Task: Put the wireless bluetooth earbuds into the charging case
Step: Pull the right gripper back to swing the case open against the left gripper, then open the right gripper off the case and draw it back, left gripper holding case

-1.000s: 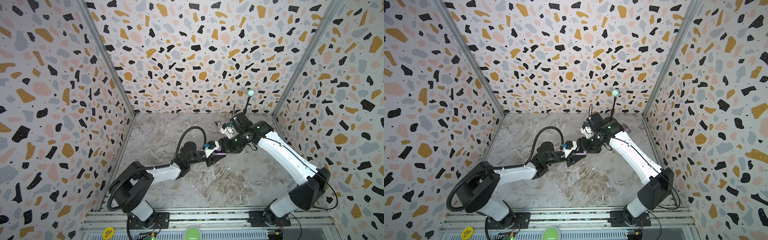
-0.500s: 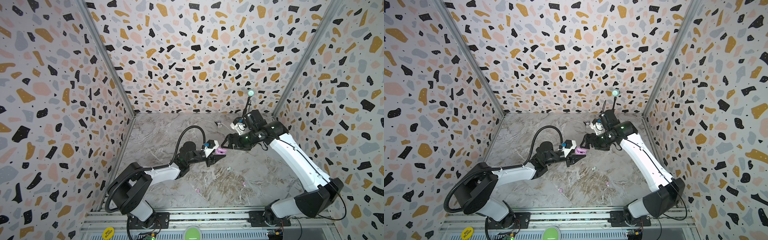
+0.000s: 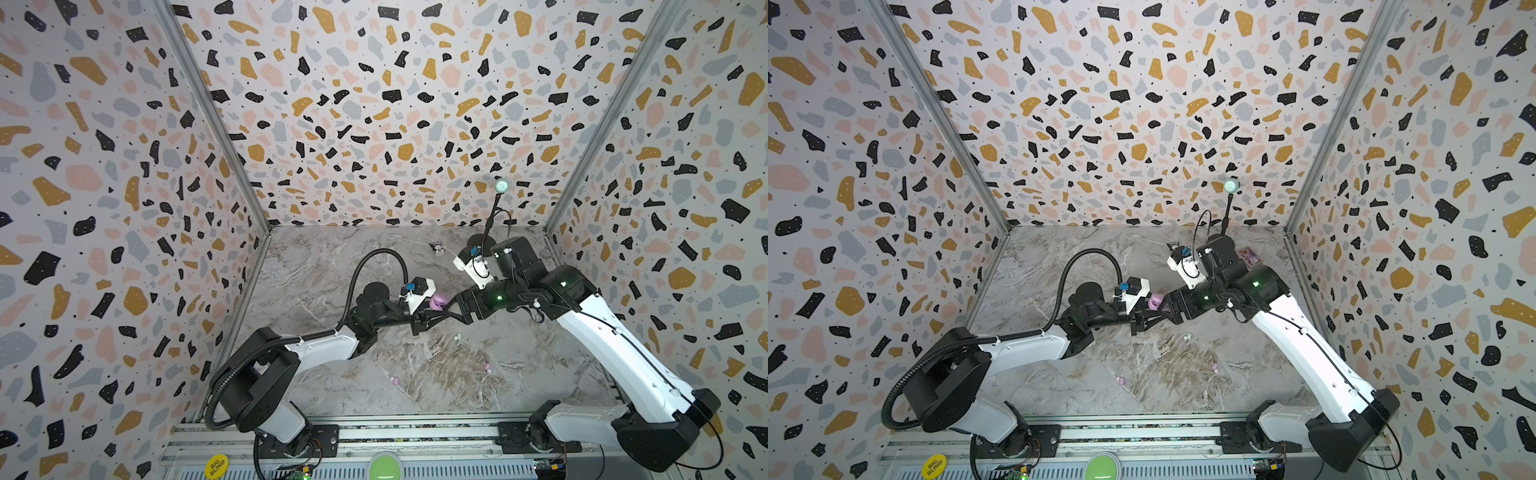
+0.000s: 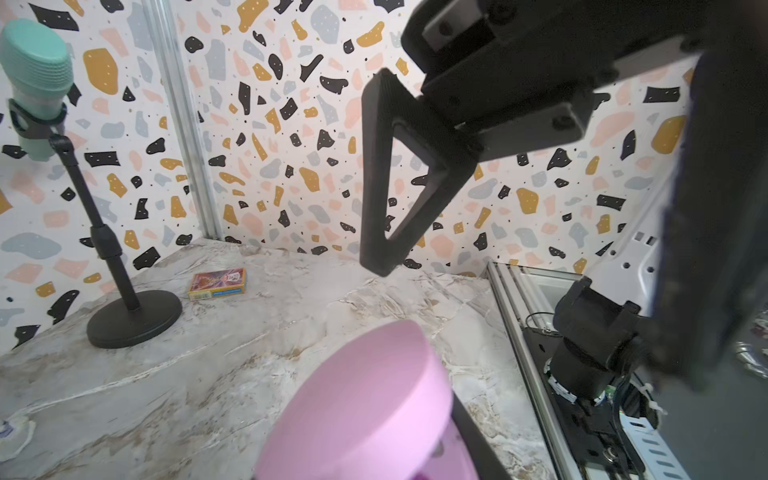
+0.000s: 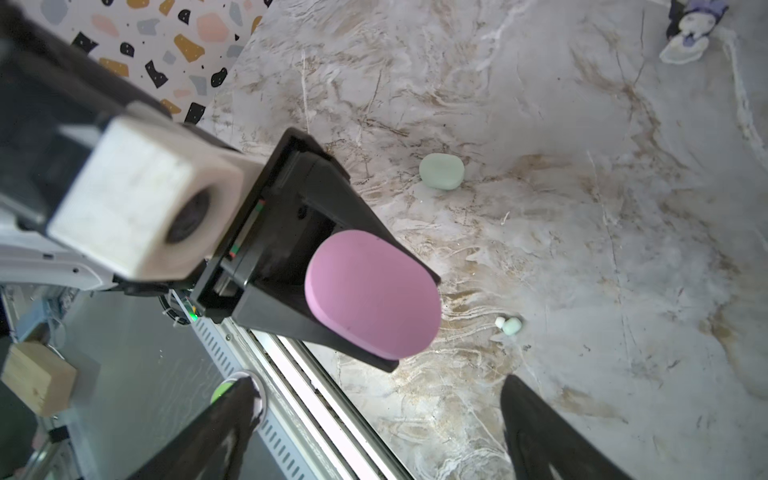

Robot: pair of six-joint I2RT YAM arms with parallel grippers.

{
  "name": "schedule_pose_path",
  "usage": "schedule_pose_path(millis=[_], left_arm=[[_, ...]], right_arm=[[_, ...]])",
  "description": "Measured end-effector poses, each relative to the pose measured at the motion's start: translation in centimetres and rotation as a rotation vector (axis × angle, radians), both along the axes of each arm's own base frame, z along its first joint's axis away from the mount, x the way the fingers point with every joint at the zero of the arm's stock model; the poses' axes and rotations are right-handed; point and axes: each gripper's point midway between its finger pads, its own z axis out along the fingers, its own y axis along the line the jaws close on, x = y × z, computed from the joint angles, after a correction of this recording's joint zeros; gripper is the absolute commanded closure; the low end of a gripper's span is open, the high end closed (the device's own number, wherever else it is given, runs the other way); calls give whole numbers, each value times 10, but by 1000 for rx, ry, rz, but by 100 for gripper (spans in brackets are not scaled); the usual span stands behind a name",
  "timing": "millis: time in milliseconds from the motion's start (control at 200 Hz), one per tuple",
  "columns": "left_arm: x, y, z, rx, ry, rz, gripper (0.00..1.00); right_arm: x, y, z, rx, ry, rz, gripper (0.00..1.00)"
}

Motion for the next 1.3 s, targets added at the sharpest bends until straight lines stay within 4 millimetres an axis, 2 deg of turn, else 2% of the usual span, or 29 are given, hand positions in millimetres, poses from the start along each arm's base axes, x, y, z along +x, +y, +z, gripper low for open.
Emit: schedule_pose_path(millis=[170, 736, 836, 1001, 1296], left_arm=[[-6, 0, 5, -19, 32, -38, 86], [-14, 1, 11, -34, 76, -74, 88], [-14, 1, 10, -30, 79, -72, 89], [-15, 1, 8, -10, 74, -64, 100], [-12, 2, 2, 17, 83, -38, 100]], right_arm=[[6, -9, -2, -35, -81, -23, 8], [28, -11, -5, -81, -170, -62, 9], [35, -12, -2, -71, -174, -86, 9], [47, -12, -1, -60, -160, -120, 9], [56, -7, -9, -47, -104, -126, 9]])
